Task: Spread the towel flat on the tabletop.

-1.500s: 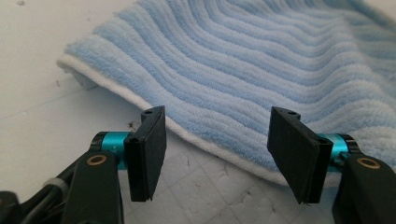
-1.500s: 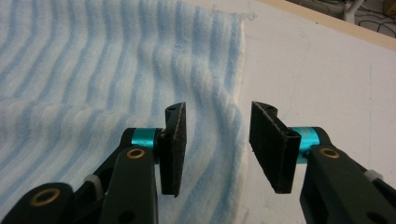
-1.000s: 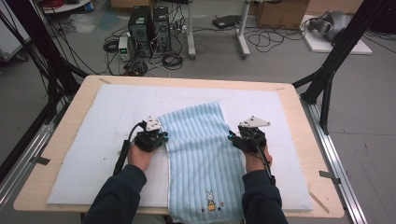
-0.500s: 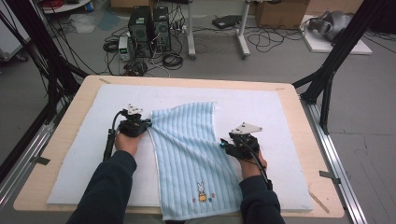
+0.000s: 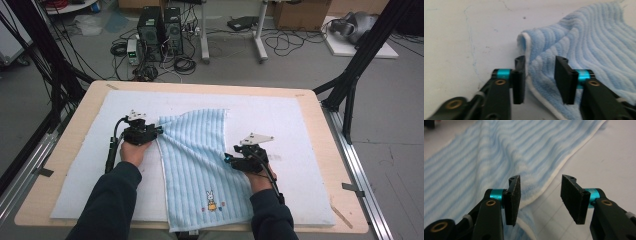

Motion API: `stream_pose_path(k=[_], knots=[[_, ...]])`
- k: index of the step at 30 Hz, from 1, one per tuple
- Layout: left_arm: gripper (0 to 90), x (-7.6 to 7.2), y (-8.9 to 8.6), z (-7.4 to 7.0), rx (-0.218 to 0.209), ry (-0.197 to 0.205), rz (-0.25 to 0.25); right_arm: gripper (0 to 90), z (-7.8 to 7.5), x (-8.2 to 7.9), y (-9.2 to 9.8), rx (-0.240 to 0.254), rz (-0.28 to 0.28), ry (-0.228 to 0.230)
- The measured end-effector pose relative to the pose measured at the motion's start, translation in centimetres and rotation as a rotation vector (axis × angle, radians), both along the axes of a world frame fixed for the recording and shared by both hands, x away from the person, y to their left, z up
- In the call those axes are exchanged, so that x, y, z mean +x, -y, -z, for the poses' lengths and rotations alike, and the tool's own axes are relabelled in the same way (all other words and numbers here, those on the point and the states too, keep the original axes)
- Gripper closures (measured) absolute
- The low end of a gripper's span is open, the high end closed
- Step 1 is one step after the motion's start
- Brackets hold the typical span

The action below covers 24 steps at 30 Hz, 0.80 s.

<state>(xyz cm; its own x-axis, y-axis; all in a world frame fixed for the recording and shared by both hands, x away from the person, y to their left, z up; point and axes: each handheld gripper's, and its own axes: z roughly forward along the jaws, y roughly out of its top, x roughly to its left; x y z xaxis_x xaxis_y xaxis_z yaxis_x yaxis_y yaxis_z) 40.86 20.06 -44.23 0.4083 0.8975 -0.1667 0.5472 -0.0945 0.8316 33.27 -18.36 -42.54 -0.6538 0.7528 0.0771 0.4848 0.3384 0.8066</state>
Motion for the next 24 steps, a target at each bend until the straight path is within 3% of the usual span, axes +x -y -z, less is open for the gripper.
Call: stream_pose_path(k=[2, 4, 7, 10, 13, 15, 16, 18, 21, 24], knots=[[50.3, -0.5, 0.1, -0.4, -0.014, 0.012, 0.023, 51.1, -0.4, 0.3, 0.2, 0.031, -0.001, -0.010], [48.9, -1.1, 0.3, -0.7, -0.028, 0.042, 0.037, 51.2, -0.2, 0.7, -0.4, -0.008, -0.025, -0.040], [47.1, -1.8, 0.3, -0.7, -0.034, 0.037, 0.058, 53.1, 0.7, 1.2, -1.8, -0.090, -0.058, -0.089], [45.2, -2.7, 0.2, -0.8, -0.044, 0.032, 0.086, 67.7, 1.4, 1.7, -2.4, -0.161, -0.060, -0.104], [44.0, -4.0, 0.5, -1.0, -0.043, 0.039, 0.116, 82.9, 1.4, 2.0, -2.0, -0.160, -0.058, -0.099], [44.1, -5.0, 0.8, -1.0, -0.038, 0.031, 0.139, 84.4, 1.4, 2.1, -1.8, -0.185, -0.030, -0.077], [44.0, -5.4, 1.0, -1.1, -0.016, 0.018, 0.160, 84.7, 1.3, 2.2, -1.6, -0.194, -0.008, -0.067], [44.5, -6.6, 1.3, -1.0, -0.025, 0.029, 0.171, 84.8, 1.4, 2.5, -1.2, -0.211, 0.044, -0.045], [45.2, -8.0, 1.7, -1.0, -0.005, 0.014, 0.195, 84.6, 1.5, 2.9, -0.6, -0.228, 0.127, -0.026], [45.6, -9.4, 1.8, -0.9, -0.042, 0.018, 0.197, 82.7, 1.4, 3.0, -0.2, -0.247, 0.198, -0.004]])
